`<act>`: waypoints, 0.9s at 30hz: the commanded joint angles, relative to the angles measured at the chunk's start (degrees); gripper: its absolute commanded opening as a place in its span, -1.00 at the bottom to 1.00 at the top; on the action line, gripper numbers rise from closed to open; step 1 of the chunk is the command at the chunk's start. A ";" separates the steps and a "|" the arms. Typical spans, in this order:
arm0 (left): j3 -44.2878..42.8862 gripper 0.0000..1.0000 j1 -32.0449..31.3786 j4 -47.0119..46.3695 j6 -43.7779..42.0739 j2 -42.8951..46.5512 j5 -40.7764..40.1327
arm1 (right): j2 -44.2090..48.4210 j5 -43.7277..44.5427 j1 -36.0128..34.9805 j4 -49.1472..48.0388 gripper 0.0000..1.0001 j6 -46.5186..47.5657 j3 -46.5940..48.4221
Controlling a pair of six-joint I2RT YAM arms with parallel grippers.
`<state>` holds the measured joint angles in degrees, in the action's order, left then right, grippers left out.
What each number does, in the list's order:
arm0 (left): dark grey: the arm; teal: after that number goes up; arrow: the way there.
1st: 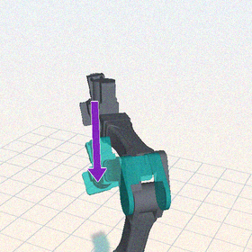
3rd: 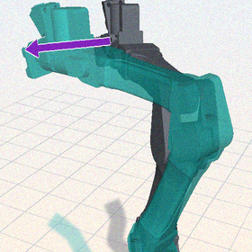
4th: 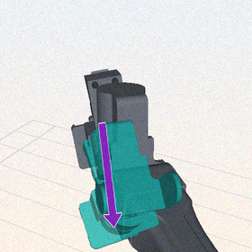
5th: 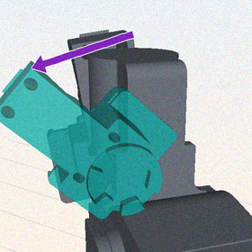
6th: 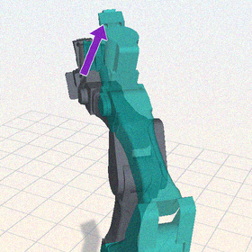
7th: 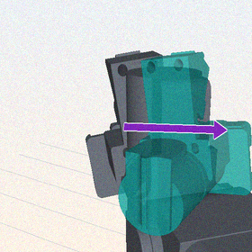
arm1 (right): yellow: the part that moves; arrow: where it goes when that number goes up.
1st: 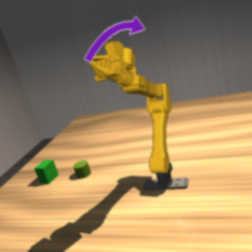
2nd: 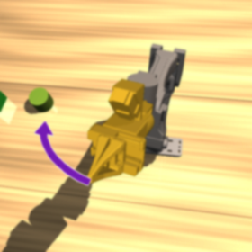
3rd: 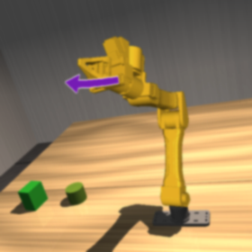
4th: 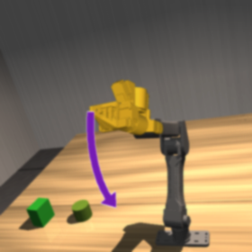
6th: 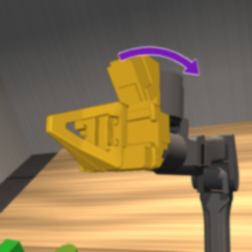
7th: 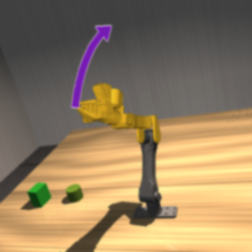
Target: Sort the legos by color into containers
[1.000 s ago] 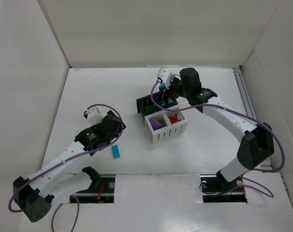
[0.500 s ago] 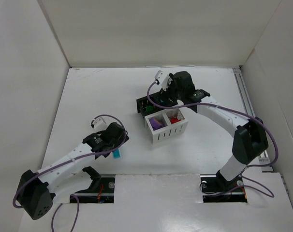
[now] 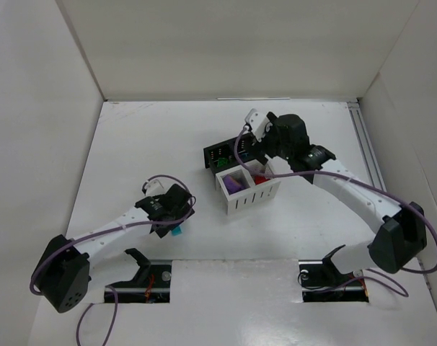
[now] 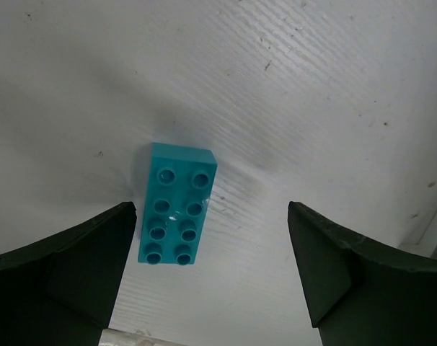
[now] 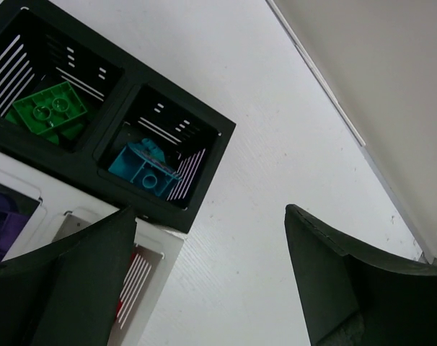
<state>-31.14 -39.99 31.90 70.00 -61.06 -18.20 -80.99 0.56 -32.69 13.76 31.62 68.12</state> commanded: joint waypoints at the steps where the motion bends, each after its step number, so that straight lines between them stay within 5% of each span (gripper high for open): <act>1: 1.25 0.66 0.35 -0.43 1.11 -0.73 -0.61 | 3.11 1.37 -0.45 -0.32 0.77 -1.55 -1.93; 4: 1.25 0.42 0.35 -1.75 1.11 -2.13 -0.09 | 4.61 2.51 -0.45 -0.31 0.77 -1.56 -3.42; 7: 1.25 -0.12 0.35 -1.75 1.11 -2.75 -0.09 | 5.84 2.52 -0.45 0.22 0.77 -2.26 -4.04; 12: -1.12 -0.64 0.35 -1.14 -0.21 -2.23 -0.09 | 8.74 5.76 0.08 1.35 0.77 -2.79 -5.19; 20: -11.65 -0.76 0.35 1.76 -5.65 -1.70 -4.83 | 24.88 14.28 4.47 4.07 0.91 -9.45 -14.31; 27: -33.42 -0.76 -0.26 -4.55 -20.76 -8.10 -6.60 | 37.90 22.99 10.97 9.61 0.99 -13.59 -20.04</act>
<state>-56.01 -40.01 31.66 58.08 -66.52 -22.79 -46.35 17.91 -23.51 20.27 21.96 49.74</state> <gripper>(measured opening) 0.320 0.994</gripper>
